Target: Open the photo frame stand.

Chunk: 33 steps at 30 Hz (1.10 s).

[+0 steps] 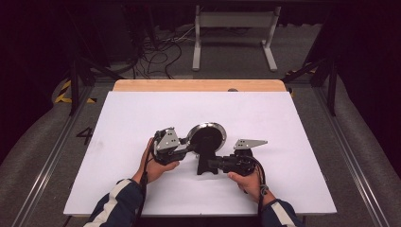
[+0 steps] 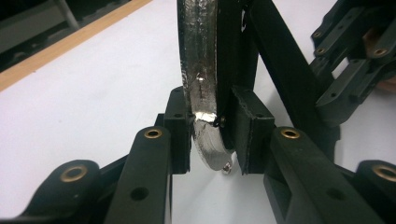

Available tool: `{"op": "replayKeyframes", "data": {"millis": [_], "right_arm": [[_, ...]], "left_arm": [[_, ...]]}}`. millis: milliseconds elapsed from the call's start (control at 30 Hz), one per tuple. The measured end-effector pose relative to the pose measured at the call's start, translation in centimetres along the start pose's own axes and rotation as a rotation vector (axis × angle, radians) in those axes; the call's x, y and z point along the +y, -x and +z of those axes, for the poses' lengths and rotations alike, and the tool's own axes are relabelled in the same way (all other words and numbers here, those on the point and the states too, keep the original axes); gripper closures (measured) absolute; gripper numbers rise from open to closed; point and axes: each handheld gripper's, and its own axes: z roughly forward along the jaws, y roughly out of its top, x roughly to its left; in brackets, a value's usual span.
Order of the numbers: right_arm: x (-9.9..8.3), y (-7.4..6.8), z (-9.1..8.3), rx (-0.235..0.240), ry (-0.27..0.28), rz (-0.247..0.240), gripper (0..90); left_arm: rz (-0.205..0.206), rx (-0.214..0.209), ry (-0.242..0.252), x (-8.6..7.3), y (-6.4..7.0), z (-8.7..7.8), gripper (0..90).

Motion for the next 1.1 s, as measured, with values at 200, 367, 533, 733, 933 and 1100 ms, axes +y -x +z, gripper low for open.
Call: {"op": "replayKeyframes", "data": {"millis": [200,367,533,733,933,1100], "right_arm": [[0.1,-0.2,0.1,-0.024,-0.021,-0.010,73.2],[0.1,-0.1,0.0,-0.027,-0.018,-0.003,72.6],[0.1,0.0,0.0,-0.039,-0.021,0.001,72.1],[0.1,0.1,0.1,-0.059,-0.026,0.002,71.3],[0.0,0.0,0.2,-0.078,-0.031,-0.007,70.9],[0.0,-0.4,0.4,-0.123,-0.053,-0.040,70.4]], "left_arm": [[0.029,0.041,-0.006,-0.1,0.1,0.2,73.2],[0.059,0.064,-0.009,0.0,0.3,0.3,73.1],[0.102,0.113,-0.015,0.0,0.6,0.5,72.9],[0.134,0.160,-0.019,-0.1,1.1,0.8,72.6],[0.129,0.157,-0.013,-0.2,1.0,0.8,72.5],[0.121,0.138,-0.009,-0.3,1.0,0.8,72.5]]}}
